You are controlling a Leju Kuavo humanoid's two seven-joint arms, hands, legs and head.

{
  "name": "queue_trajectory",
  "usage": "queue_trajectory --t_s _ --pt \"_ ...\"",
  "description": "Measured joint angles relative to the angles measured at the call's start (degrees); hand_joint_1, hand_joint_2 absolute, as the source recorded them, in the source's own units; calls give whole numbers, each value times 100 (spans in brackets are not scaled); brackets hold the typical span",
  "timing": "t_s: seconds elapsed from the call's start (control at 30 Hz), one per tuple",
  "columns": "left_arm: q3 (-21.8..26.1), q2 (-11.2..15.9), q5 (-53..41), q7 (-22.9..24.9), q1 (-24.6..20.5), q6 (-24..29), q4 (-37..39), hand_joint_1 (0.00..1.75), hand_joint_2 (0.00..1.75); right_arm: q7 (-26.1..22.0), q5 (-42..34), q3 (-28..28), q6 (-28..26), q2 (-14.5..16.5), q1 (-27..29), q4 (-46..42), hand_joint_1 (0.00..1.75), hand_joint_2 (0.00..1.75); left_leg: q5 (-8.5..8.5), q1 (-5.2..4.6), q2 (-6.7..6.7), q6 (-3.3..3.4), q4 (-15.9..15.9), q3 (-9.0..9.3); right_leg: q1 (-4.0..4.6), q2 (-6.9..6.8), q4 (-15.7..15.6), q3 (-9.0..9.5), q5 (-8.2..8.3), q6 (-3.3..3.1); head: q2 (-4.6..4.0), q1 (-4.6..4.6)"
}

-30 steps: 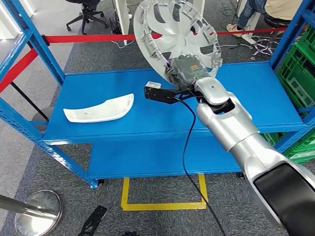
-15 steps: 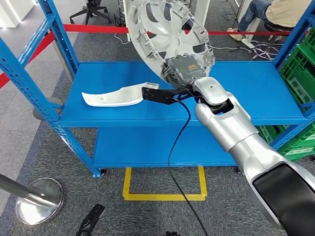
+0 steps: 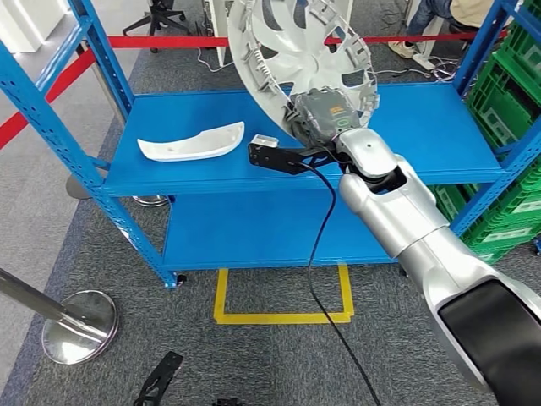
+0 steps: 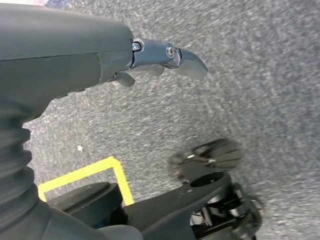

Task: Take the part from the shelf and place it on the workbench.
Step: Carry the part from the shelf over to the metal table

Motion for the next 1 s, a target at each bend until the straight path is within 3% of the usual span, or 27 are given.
queue_trajectory --t_s 0.03,0.07,0.13,0.2,0.23,0.3,0.33,0.4,0.47,0.5,0.53,0.6,0.67,0.7,0.73,0.8,0.83,0.87,0.97,1.0 --pt "0 0 0 0 -1 0 0 0 175 -2 0 1 0 -1 0 0 175 175 79 14 1 -21 80 80 -11 -2 2 -83 67 16 0 -1" --pt "0 0 1 0 -4 0 0 0 175 -4 -1 0 0 -1 0 0 175 175 219 31 2 -42 -45 265 -28 -3 5 -163 133 41 0 -1" --pt "0 -8 1 0 -19 0 0 0 175 -7 -1 -8 -1 -2 -8 -7 175 175 331 75 2 -85 -729 863 -46 -4 24 -304 248 120 0 -10" --pt "0 -24 2 0 -42 0 -1 0 175 -9 -2 -21 -5 -4 -23 -19 175 175 188 81 -12 -20 -1391 1306 -44 -7 20 -403 378 206 0 -21" --pt "0 -30 2 0 -44 0 -2 0 175 -10 -2 -26 -8 -7 -23 -22 175 175 137 64 -21 44 -1558 1374 -48 -11 -11 -433 450 243 0 -26" --pt "1 -28 4 0 -19 0 -2 0 175 -15 -1 -24 -14 -21 6 -12 175 175 215 46 -16 173 -1602 1301 -70 -15 -83 -471 538 308 0 -26" --pt "1 -28 5 0 -3 0 -2 0 175 -16 0 -20 -15 -32 26 -7 175 175 278 43 -8 231 -1608 1256 -77 -17 -23 -510 437 330 0 -16" --pt "2 -33 7 0 6 0 -2 0 175 -16 -2 -16 -14 -49 47 -2 175 175 402 36 3 315 -1616 1150 -68 -22 497 -670 -77 343 0 10" --pt "2 -39 8 0 1 0 -2 0 175 -24 -3 -12 -13 -49 48 -2 175 175 518 5 2 358 -1611 1021 -38 -20 1345 -844 -591 334 0 29" --pt "2 -40 8 0 0 0 -2 0 175 -27 -3 -10 -13 -49 47 -2 175 175 577 -12 1 369 -1608 953 -21 -19 1640 -858 -678 320 0 30" --pt "2 -40 9 0 1 0 -2 0 175 -27 -2 -8 -13 -49 46 -2 175 175 634 -27 0 374 -1606 887 -1 -19 1740 -781 -644 295 0 31" --pt "2 -42 10 0 0 0 -2 0 175 -20 -2 -9 -13 -48 39 -7 175 175 742 -47 -9 365 -1603 767 44 -17 1324 -326 -412 220 0 31" --pt "2 -46 11 0 -3 0 -2 0 175 -16 -3 -13 -13 -45 19 -30 175 175 845 -61 -15 326 -1600 673 92 -13 522 274 -419 143 0 28" --pt "2 -48 11 0 -3 0 -2 0 175 -16 -3 -15 -14 -45 3 -44 175 175 900 -62 -14 298 -1607 645 113 -7 239 449 -463 122 0 30" --pt "2 -50 13 0 -3 -1 -2 0 175 -15 -2 -16 -14 -44 -14 -55 175 175 957 -62 -10 266 -1618 621 129 -2 82 520 -506 108 0 32" --pt "2 -51 21 -10 -1 2 -1 0 175 -14 -1 -12 -14 -44 -39 -62 175 175 1025 -59 -5 201 -1650 580 122 2 26 445 -425 68 0 39" --pt "2 -52 28 -22 1 8 -1 0 175 -13 -2 -9 -14 -44 -48 -63 175 175 951 -59 -3 164 -1614 541 106 -2 8 402 -378 28 0 32" --pt "2 -52 36 -38 2 14 -2 0 175 -6 -3 -10 -21 -44 -53 -68 175 175 770 -58 -3 124 -1485 481 86 -7 -14 352 -319 -10 0 20" --pt "2 -52 42 -75 -4 13 -2 0 175 24 -48 -39 -148 -43 -29 -102 175 175 2 -36 2 25 -474 173 59 -2 -29 161 -139 -49 0 -7" --pt "2 -52 37 -80 -6 6 -2 0 175 30 -86 -61 -226 -43 2 -124 175 175 -81 -29 2 7 -148 103 53 15 -27 91 -81 -41 0 -7"
